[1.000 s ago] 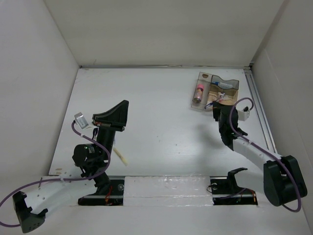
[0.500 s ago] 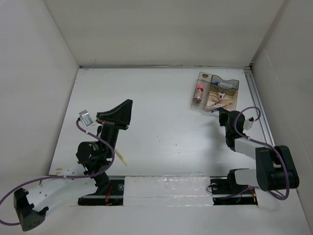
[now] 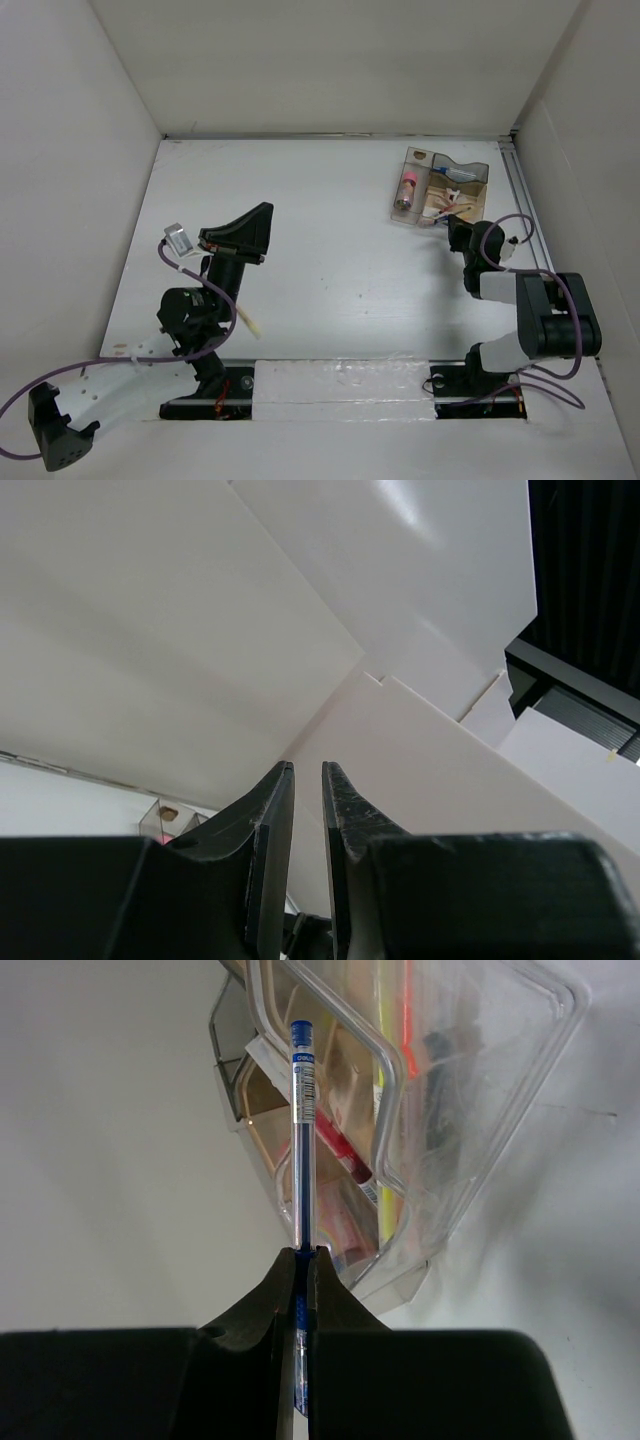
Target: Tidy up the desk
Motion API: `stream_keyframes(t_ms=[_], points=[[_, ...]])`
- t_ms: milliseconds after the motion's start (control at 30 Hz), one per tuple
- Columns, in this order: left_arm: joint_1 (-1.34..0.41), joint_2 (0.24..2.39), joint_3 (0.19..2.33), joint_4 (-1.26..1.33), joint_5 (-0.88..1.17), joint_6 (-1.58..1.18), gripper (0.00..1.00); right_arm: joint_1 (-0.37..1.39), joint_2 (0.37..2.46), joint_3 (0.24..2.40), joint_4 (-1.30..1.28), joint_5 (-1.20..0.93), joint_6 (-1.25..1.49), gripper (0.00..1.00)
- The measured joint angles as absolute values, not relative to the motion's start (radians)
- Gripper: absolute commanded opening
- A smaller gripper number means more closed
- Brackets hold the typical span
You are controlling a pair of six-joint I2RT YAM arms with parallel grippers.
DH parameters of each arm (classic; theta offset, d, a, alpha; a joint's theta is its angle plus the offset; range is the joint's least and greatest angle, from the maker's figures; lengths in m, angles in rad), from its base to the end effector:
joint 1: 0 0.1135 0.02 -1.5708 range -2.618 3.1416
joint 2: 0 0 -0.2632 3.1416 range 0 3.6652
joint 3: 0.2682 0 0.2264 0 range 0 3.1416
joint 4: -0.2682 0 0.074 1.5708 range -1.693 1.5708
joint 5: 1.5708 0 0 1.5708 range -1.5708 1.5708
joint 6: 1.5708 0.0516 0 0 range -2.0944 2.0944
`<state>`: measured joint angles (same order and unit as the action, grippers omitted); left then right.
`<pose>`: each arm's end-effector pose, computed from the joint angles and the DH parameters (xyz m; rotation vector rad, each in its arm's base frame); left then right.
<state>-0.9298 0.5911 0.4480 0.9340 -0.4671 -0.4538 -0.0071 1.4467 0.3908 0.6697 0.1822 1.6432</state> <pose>0.0847 -0.0747 0.3738 -0.2642 0.8960 -1.1067 0.2626 -0.0112 0.1672 1.5967 1.3024 0.8815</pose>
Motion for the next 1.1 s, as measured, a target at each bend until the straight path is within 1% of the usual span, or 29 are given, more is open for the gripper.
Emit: stream_keyframes(t_ms=[167, 233, 400, 467, 500, 533, 600, 633, 900, 1000, 1100], points=[[-0.93, 0.593, 0.448, 0.936, -0.467, -0.453, 0.14, -0.025, 1.468, 0.4, 0.701, 0.157, 1.65, 0.01], [-0.929, 0.593, 0.448, 0.934, -0.467, -0.454, 0.15, -0.025, 1.473, 0.405, 0.705, 0.15, 1.652, 0.05], [-0.93, 0.594, 0.448, 0.935, -0.466, -0.454, 0.14, -0.03, 1.501, 0.414, 0.722, 0.136, 1.654, 0.11], [-0.929, 0.595, 0.448, 0.936, -0.466, -0.454, 0.15, -0.036, 1.523, 0.416, 0.734, 0.126, 1.655, 0.17], [-0.929, 0.595, 0.448, 0.936, -0.466, -0.454, 0.14, -0.04, 1.544, 0.417, 0.744, 0.121, 1.654, 0.24], [-0.929, 0.595, 0.448, 0.936, -0.465, -0.454, 0.14, -0.04, 1.544, 0.417, 0.745, 0.121, 1.654, 0.24], [-0.93, 0.595, 0.448, 0.935, -0.464, -0.454, 0.15, -0.041, 1.553, 0.417, 0.755, 0.118, 1.655, 0.3], [-0.929, 0.595, 0.448, 0.935, -0.464, -0.454, 0.15, -0.041, 1.554, 0.417, 0.763, 0.115, 1.654, 0.38], [-0.929, 0.598, 0.448, 0.936, -0.463, -0.454, 0.14, -0.041, 1.509, 0.417, 0.799, 0.107, 1.653, 0.39], [-0.93, 0.599, 0.448, 0.936, -0.46, -0.454, 0.14, -0.042, 1.461, 0.417, 0.798, 0.103, 1.653, 0.38], [-0.929, 0.599, 0.448, 0.936, -0.458, -0.455, 0.14, -0.04, 1.415, 0.417, 0.799, 0.09, 1.645, 0.35]])
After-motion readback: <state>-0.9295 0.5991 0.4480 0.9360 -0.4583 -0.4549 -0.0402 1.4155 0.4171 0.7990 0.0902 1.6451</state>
